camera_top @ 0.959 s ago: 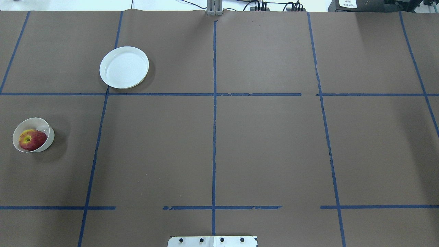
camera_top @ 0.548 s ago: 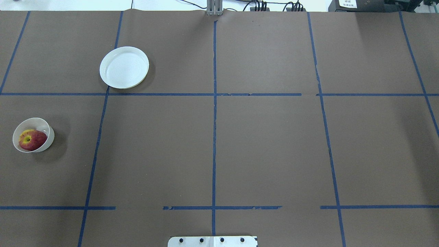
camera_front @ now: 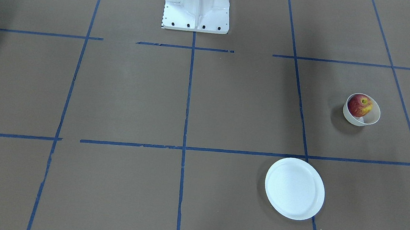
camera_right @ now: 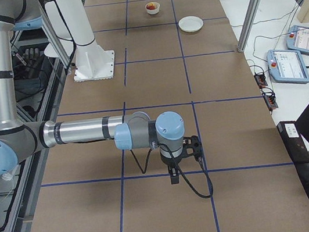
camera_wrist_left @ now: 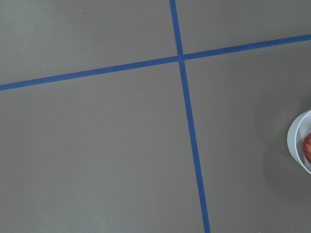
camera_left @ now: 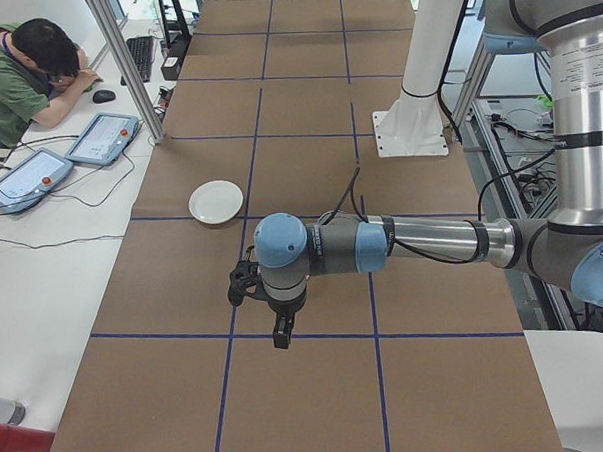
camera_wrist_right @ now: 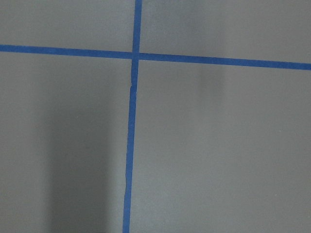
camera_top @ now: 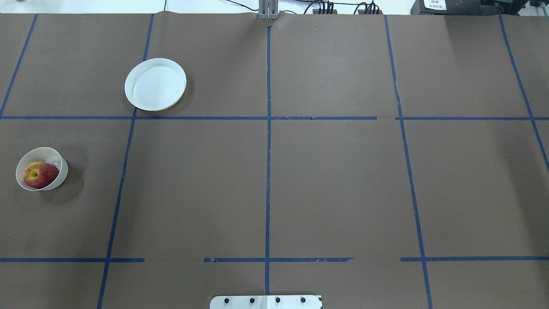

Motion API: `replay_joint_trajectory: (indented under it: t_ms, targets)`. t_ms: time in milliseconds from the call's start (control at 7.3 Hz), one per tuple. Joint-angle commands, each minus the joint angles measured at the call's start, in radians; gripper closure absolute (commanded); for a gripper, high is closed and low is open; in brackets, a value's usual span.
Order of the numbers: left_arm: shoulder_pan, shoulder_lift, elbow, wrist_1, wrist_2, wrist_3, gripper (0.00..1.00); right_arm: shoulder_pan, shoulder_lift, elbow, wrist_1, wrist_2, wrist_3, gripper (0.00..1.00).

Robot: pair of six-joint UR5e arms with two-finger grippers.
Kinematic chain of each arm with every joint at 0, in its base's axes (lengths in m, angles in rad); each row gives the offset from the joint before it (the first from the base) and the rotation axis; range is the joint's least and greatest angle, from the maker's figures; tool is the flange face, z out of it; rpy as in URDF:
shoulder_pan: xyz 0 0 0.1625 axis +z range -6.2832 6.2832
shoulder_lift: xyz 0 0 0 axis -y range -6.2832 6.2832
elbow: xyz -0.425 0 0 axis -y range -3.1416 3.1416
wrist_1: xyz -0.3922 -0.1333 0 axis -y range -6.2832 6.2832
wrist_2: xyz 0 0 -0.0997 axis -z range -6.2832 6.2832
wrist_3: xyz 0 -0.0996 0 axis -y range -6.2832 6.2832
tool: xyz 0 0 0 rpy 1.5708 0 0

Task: Move apple from plate to bowl

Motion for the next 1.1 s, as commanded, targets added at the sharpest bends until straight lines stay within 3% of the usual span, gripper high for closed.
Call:
replay_joint_trajectory:
  t_ms: [0, 959]
  targets:
    - [0.000, -0.005, -0.003, -0.001, 0.000, -0.001, 0.00, 0.000, 0.000, 0.000, 0.000, 0.000, 0.000, 0.00]
    - [0.001, -0.005, 0.007, 0.000, 0.000, -0.007, 0.00, 0.000, 0.000, 0.000, 0.000, 0.000, 0.000, 0.00]
